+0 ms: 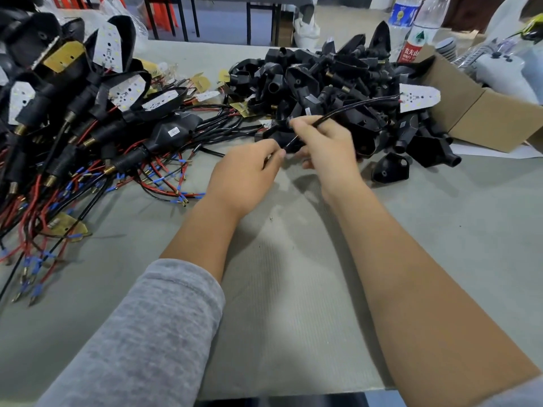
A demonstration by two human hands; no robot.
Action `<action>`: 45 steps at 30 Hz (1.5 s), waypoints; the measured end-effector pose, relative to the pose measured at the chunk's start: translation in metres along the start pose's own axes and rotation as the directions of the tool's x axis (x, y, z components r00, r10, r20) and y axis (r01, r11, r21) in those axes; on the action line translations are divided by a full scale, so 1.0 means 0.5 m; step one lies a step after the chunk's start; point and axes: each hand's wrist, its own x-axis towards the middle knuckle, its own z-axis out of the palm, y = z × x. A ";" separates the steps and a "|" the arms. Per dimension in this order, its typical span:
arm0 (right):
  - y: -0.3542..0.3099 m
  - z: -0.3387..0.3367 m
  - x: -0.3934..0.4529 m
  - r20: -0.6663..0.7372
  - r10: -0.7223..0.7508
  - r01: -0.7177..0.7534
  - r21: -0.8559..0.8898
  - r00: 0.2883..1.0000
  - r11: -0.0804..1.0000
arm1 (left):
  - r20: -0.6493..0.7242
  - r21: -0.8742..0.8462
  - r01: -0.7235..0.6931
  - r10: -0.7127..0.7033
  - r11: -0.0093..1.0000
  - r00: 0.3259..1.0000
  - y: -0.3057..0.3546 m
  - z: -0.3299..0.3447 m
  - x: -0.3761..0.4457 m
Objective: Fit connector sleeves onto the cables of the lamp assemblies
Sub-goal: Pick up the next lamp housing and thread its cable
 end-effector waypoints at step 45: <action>-0.004 0.026 -0.020 0.182 -0.033 -0.027 0.316 0.983 0.949 | -0.147 -0.100 0.020 -0.035 0.995 0.989 -0.026 -0.010 0.004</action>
